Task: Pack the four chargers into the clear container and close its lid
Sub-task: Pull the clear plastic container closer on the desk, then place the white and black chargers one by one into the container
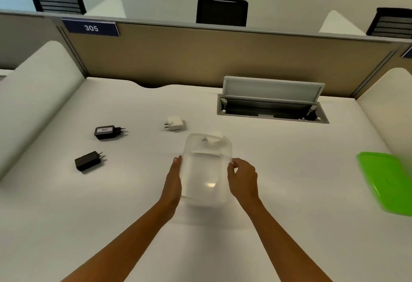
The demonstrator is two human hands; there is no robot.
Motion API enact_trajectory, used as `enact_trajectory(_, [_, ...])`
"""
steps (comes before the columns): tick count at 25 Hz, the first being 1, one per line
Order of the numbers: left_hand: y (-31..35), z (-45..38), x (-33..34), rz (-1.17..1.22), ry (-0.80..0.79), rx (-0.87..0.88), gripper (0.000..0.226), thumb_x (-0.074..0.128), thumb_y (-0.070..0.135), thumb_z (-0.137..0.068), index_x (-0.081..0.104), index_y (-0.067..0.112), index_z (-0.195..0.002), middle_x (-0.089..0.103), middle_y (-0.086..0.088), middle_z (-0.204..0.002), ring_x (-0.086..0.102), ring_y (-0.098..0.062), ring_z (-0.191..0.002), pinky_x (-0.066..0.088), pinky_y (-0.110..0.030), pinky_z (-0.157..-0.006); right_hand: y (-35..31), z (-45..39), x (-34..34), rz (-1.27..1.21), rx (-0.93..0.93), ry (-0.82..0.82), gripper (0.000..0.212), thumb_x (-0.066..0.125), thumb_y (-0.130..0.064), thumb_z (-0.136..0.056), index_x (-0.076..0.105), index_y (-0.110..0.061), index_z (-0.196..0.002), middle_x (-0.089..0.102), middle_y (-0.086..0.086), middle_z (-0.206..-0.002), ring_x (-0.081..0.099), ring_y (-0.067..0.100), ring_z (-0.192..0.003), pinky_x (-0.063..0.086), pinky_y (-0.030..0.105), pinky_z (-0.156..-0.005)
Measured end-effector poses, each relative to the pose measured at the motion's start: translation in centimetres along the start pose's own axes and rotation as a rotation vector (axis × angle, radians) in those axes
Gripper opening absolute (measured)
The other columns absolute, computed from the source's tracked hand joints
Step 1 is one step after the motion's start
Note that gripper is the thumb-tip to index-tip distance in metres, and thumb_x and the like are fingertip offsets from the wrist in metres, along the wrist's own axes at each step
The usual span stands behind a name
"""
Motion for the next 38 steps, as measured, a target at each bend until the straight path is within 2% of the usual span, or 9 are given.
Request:
enact_trajectory(2, [-0.5,-0.6,-2.8,-0.002,0.047,0.024,0.062,0.024,0.064,-0.099,0.044,0.032,-0.148,0.052,0.011,-0.146,0.048,-0.011,-0.134,0.039,-0.032,-0.114,-1.9,0.3,1.8,0.002,-0.040,-0.030,0.021,0.052,-0.014,-0.096,0.068,-0.003,-0.104,0.071,0.010,-0.097,0.067,0.026,-0.091,0.052,0.033,-0.082])
enact_trajectory(4, [-0.7,-1.3,-5.0,0.024,0.097,0.024,0.063,0.026,0.066,-0.098,0.041,0.034,-0.150,0.047,0.011,-0.151,0.043,-0.015,-0.140,0.030,-0.041,-0.120,-3.6,0.3,3.5,0.019,-0.073,-0.058,0.021,0.052,-0.015,-0.097,0.068,-0.003,-0.104,0.072,0.010,-0.098,0.068,0.025,-0.089,0.052,0.030,-0.080])
enact_trajectory(15, [-0.8,-5.7,-9.9,0.074,0.160,0.028,0.058,0.026,0.060,-0.101,0.039,0.033,-0.151,0.035,0.013,-0.159,0.029,-0.013,-0.148,0.022,-0.039,-0.123,-7.1,-1.3,8.1,0.050,-0.088,-0.117,0.025,0.053,-0.018,-0.098,0.067,-0.003,-0.111,0.071,0.011,-0.106,0.068,0.025,-0.097,0.046,0.022,-0.079])
enact_trajectory(19, [-1.5,-6.8,-10.3,0.096,0.152,0.029,0.058,0.028,0.059,-0.102,0.042,0.030,-0.151,0.037,0.011,-0.159,0.031,-0.012,-0.148,0.024,-0.042,-0.124,-6.9,-1.8,8.7,0.047,-0.088,-0.123,0.027,0.054,-0.021,-0.097,0.066,-0.004,-0.114,0.071,0.011,-0.108,0.068,0.024,-0.097,0.045,0.021,-0.079])
enact_trajectory(24, [-1.2,-7.0,-10.9,0.083,0.165,0.049,0.055,0.026,0.055,-0.104,0.041,0.030,-0.150,0.043,0.012,-0.154,0.036,-0.010,-0.142,0.025,-0.035,-0.118,-6.0,-3.6,7.8,0.014,-0.066,-0.110,0.029,0.048,-0.029,-0.099,0.068,-0.011,-0.110,0.071,0.007,-0.106,0.066,0.024,-0.097,0.047,0.025,-0.080])
enact_trajectory(27, [-2.6,-6.9,-12.8,-0.177,0.273,0.161,0.053,0.025,0.047,-0.106,0.038,0.025,-0.153,0.041,0.008,-0.156,0.033,-0.012,-0.146,0.020,-0.033,-0.121,-3.6,-7.4,6.9,0.120,-0.087,-0.106,0.024,0.056,-0.017,-0.094,0.062,-0.011,-0.116,0.066,0.011,-0.116,0.063,0.029,-0.106,0.052,0.037,-0.089])
enact_trajectory(31, [-7.3,-7.0,-16.3,-0.642,0.271,0.292,0.057,0.025,0.046,-0.106,0.032,0.019,-0.155,0.029,0.001,-0.163,0.018,-0.013,-0.153,0.011,-0.035,-0.126,-1.3,-12.0,7.3,0.438,-0.258,-0.380,0.065,0.071,-0.010,-0.083,0.041,-0.008,-0.141,0.045,0.012,-0.144,0.042,0.030,-0.132,0.038,0.041,-0.110])
enact_trajectory(33, [-9.1,-6.9,-17.1,-0.938,0.239,0.406,0.061,0.018,0.048,-0.103,0.030,0.020,-0.156,0.022,0.006,-0.165,0.011,-0.009,-0.154,0.007,-0.034,-0.127,-0.8,-13.2,7.7,0.509,-0.359,-0.479,0.070,0.069,-0.014,-0.086,0.035,-0.008,-0.146,0.037,0.012,-0.152,0.035,0.030,-0.140,0.028,0.039,-0.116])
enact_trajectory(38, [-9.9,-6.8,-16.9,-1.075,0.276,0.459,0.061,0.017,0.046,-0.102,0.029,0.022,-0.156,0.020,0.008,-0.165,0.009,-0.007,-0.154,0.005,-0.032,-0.126,0.0,-13.9,8.0,0.498,-0.347,-0.446,0.058,0.072,-0.026,-0.085,0.046,-0.011,-0.134,0.051,0.011,-0.134,0.049,0.029,-0.119,0.041,0.039,-0.099])
Point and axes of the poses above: each hand's wrist, its own z-axis away from the middle knuckle, its own x-axis out of the palm, y = z × x, the point moved 1 cm from there along -z, towards the middle knuckle
